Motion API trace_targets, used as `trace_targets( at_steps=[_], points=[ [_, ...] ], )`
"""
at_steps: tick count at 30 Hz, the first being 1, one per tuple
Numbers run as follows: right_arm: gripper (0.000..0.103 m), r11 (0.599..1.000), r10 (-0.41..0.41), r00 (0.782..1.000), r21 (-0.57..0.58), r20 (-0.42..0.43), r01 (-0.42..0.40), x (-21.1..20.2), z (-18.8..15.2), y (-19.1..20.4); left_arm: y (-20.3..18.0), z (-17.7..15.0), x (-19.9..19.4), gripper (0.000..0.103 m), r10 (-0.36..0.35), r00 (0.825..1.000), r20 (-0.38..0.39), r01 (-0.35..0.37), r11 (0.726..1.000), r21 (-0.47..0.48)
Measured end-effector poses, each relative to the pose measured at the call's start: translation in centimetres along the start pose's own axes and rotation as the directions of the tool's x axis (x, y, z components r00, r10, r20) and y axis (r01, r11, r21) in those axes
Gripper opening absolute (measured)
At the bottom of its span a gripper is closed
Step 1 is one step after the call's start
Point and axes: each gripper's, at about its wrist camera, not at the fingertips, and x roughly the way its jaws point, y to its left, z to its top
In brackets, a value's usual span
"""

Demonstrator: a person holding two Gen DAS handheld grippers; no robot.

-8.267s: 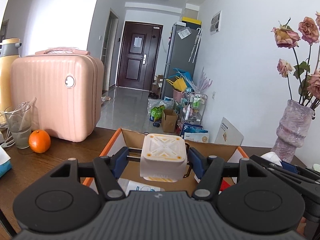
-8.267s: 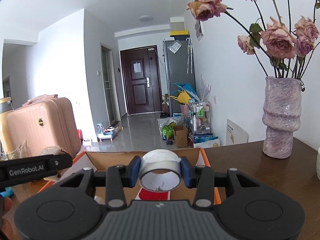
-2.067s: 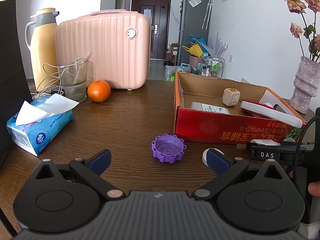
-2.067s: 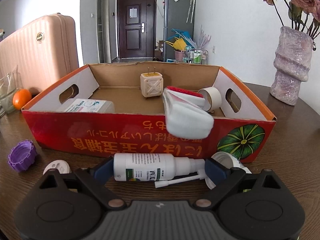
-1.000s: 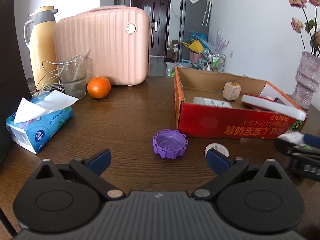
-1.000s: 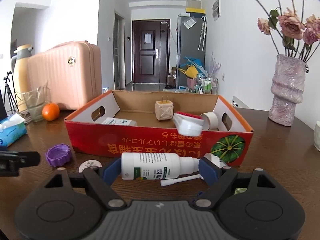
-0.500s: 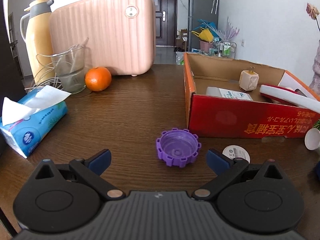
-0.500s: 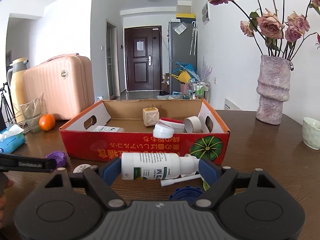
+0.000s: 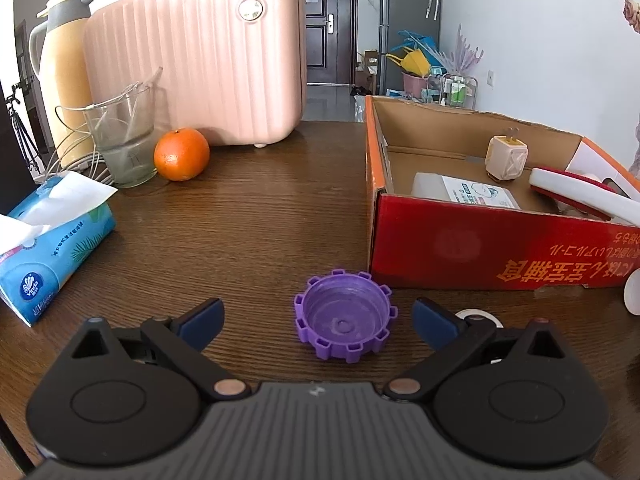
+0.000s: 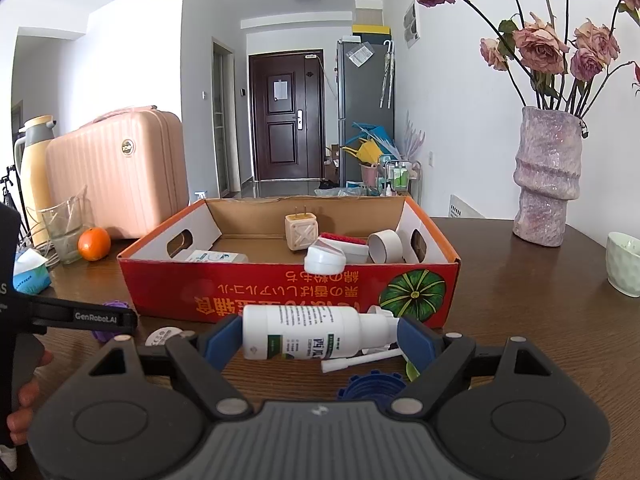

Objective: Organize rigid objects
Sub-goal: 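Grasp the purple bottle cap with the left tool while the right tool holds the spray bottle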

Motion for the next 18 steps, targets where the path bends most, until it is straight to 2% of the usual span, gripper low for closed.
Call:
trace_targets(
  at_steps=[1, 3, 4, 5, 7, 12, 18],
  points=[
    [0.084, 1.0, 0.001, 1.0, 0.0, 0.0, -0.001, 0.0, 0.0, 0.0, 0.0, 0.0, 0.0, 0.1, -0.001, 1.0, 0.0, 0.001, 1.0, 0.002],
    [0.084, 1.0, 0.0, 1.0, 0.0, -0.001, 0.0, 0.0, 0.0, 0.0, -0.1, -0.1, 0.0, 0.088, -0.007, 1.0, 0.0, 0.007, 1.0, 0.011],
    [0.084, 1.0, 0.0, 1.0, 0.0, -0.002, 0.0, 0.0, 0.0, 0.0, -0.1, -0.1, 0.0, 0.075, -0.017, 1.0, -0.005, 0.017, 1.0, 0.015],
    [0.084, 1.0, -0.001, 1.0, 0.0, -0.001, 0.001, 0.0, 0.0, 0.0, -0.1, -0.1, 0.1, 0.055, -0.03, 0.999, -0.015, 0.03, 0.999, 0.014],
    [0.084, 1.0, 0.001, 1.0, 0.002, -0.001, -0.001, 0.0, 0.0, 0.0, 0.0, -0.2, 0.1, 0.055, -0.025, 0.999, -0.021, 0.026, 1.0, 0.01],
    [0.084, 1.0, 0.009, 1.0, 0.007, 0.0, -0.009, -0.1, 0.0, 0.0, 0.8, 0.0, -1.9, 0.055, -0.038, 0.998, 0.056, 0.04, 0.999, -0.025],
    [0.084, 1.0, 0.02, 1.0, 0.009, 0.006, -0.02, -0.3, 0.1, -0.2, 1.0, 0.2, -3.6, 0.055, -0.043, 0.994, 0.1, 0.048, 0.998, -0.045]
  ],
)
